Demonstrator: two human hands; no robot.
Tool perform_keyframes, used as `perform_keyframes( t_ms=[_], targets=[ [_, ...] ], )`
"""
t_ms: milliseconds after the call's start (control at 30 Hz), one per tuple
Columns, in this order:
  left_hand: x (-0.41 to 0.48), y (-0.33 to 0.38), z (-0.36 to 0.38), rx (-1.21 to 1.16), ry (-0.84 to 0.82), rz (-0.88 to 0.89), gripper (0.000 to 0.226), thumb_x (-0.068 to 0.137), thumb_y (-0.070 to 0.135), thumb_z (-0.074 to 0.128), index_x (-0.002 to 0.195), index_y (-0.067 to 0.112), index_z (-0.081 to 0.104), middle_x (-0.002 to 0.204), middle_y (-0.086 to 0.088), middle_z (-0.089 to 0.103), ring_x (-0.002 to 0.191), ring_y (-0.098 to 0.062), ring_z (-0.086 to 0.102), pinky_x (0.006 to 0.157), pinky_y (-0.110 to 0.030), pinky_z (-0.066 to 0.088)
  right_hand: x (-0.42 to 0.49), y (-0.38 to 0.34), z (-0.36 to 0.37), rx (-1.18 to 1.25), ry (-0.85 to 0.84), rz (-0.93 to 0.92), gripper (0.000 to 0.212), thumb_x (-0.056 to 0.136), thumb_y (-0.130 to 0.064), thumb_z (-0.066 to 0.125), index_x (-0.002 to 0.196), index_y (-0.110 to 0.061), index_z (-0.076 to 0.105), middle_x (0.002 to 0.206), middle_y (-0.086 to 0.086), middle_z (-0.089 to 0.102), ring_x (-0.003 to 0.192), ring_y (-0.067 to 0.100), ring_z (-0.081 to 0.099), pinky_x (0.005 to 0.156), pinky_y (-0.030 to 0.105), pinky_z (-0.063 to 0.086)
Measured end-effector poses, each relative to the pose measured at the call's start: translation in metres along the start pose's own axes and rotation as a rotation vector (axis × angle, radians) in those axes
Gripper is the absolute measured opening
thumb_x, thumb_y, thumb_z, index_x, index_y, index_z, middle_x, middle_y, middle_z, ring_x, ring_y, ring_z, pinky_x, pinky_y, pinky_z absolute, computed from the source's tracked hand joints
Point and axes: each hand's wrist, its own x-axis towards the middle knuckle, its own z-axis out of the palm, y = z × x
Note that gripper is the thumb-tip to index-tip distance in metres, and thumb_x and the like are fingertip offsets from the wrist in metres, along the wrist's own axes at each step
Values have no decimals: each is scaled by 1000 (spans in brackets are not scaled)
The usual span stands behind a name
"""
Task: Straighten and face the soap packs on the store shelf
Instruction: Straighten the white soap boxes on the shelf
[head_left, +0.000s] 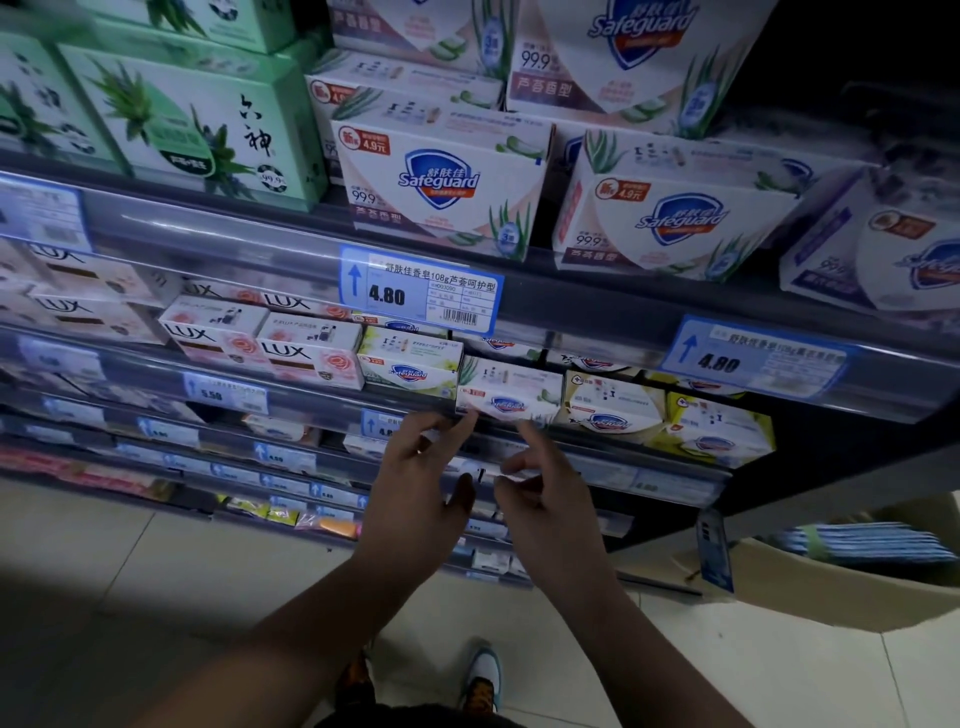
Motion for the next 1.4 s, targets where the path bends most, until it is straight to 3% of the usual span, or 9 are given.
perform_keyframes(
  t_ms=[133,333,467,600,833,1033,1167,1267,1400],
  targets=[
    [5,-1,3,23,-29,-12,76,82,9,79,150,16,47,136,-13,47,113,-21,59,91,-23,47,1,0,-1,2,-28,20,62,98,-13,59,154,-29,37,102,-19,60,85,-11,61,67,12,43],
    [6,1,-7,10,-75,-13,73,85,12,76,151,18,46,135,-9,46,114,-21,58,84,-30,54,0,-12,1,-19,-28,-25,57,97,-14,60,149,-30,44,96,-16,65,83,-5,63,64,10,44],
    [14,-10,-45,44,136,28,54,83,8,73,135,19,62,118,-2,55,99,-14,56,83,-26,49,5,-28,9,-47,-40,-135,40,96,-12,62,134,-26,61,93,-15,68,78,-1,64,67,15,47],
    [42,-32,-84,367,287,37,56,78,16,76,132,9,61,123,-18,55,112,-35,48,91,-43,44,13,-47,21,-62,-80,-195,40,99,-15,60,137,-25,58,99,-17,66,83,1,61,74,22,48],
    [74,-50,-99,554,59,37,60,78,39,81,133,20,65,119,-20,59,118,-45,50,110,-59,34,23,-57,36,-75,-36,-129,39,100,-13,59,138,-23,55,110,-6,63,92,0,59,71,12,38],
    [76,-63,-114,301,126,253,48,67,18,93,110,11,75,104,-9,68,102,-34,56,85,-32,37,17,-59,43,-29,146,-158,24,96,-5,65,117,-12,56,110,3,62,91,17,64,77,34,54],
    [68,-61,-130,-41,55,333,44,78,18,86,118,19,68,110,1,69,104,-14,59,82,-14,43,10,-57,46,-10,268,-250,35,91,-4,72,123,-5,58,108,-11,61,95,9,66,76,27,57],
    [59,-58,-140,-461,-28,205,34,89,28,76,121,25,65,108,14,73,102,0,68,81,-10,51,3,-62,47,129,271,-211,34,96,-22,69,127,-26,57,112,-12,68,104,1,67,79,13,53],
    [52,-57,-148,-895,-72,-44,29,85,26,78,111,16,71,85,-18,71,67,-6,66,59,-18,51,-5,-77,52,523,107,-160,22,95,-27,64,117,-30,61,106,-10,78,96,4,72,77,19,58]
  ],
)
